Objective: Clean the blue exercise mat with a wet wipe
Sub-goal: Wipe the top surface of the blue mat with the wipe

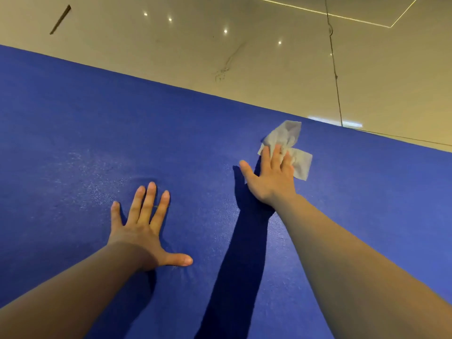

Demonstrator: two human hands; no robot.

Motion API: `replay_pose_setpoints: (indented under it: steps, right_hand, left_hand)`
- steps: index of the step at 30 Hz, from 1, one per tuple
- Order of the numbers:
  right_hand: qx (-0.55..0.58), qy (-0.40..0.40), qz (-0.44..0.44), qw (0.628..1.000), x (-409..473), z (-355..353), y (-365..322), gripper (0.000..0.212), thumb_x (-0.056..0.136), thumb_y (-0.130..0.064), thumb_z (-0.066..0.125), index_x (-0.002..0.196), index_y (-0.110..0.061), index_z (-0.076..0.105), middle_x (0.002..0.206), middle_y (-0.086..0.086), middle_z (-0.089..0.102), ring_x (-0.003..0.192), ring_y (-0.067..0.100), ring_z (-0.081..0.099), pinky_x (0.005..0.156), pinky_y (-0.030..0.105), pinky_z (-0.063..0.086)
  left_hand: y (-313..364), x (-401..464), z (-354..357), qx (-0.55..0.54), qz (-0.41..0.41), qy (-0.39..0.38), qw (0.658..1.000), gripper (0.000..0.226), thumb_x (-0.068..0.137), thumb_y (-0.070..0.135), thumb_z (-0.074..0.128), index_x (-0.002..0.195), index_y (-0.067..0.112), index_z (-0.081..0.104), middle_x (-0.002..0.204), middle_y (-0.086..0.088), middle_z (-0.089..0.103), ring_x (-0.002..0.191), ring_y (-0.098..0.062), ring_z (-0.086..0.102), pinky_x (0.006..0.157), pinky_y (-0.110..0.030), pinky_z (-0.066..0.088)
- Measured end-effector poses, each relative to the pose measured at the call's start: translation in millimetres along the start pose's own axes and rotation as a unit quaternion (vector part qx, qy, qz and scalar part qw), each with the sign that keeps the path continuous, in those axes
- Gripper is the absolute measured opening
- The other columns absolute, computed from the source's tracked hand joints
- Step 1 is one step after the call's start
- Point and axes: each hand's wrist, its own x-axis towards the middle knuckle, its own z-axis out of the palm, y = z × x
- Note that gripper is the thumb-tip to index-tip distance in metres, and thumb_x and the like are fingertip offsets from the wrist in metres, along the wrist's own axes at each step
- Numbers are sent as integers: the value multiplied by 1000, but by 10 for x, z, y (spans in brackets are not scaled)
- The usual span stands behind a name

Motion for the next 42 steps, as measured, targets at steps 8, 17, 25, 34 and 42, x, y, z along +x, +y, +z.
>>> replay_pose_setpoints:
  steps: [8,17,25,34,42]
  right_hand:
    - [-88,-43,-238,966,99,206,-603,67,99,-61,20,155,-33,-5,161,-7,-21,147,18,-24,118,39,-17]
    - [-29,-15,33,999,578,-367,577,74,94,-69,17,156,-33,-1,163,-1,-17,149,25,-17,120,47,-10]
    - [-38,-69,-173,982,417,-70,-860,77,98,-64,26,156,-22,-4,161,5,-21,147,28,-23,117,41,-16]
    - [-25,-33,-109,993,897,-415,-294,70,100,-61,22,157,-26,-1,163,-3,-15,149,21,-15,119,35,-10]
    - [20,-8,48,999,868,-666,12,76,100,-60,24,157,-15,4,164,9,-9,150,26,-12,118,38,-10]
  left_hand:
    - [7,14,-18,21,-14,-7,1000,132,37,103,16,109,23,-61,117,-6,-69,121,-23,-53,111,-61,-15]
    - [11,-33,-107,36,4,-40,999,133,24,101,-2,108,19,-62,115,-10,-70,116,-28,-56,99,-62,-27]
    - [-16,6,-87,24,-5,-15,1000,137,-2,91,-32,109,17,-62,119,-12,-68,111,-27,-64,105,-65,-18]
    - [-71,24,-151,-14,15,-7,1000,144,8,97,-28,128,20,-50,137,-15,-56,108,-23,-66,99,-63,-21]
    - [-58,3,-160,44,19,-72,996,137,-1,92,-32,111,19,-62,121,-12,-68,99,-28,-69,81,-62,-37]
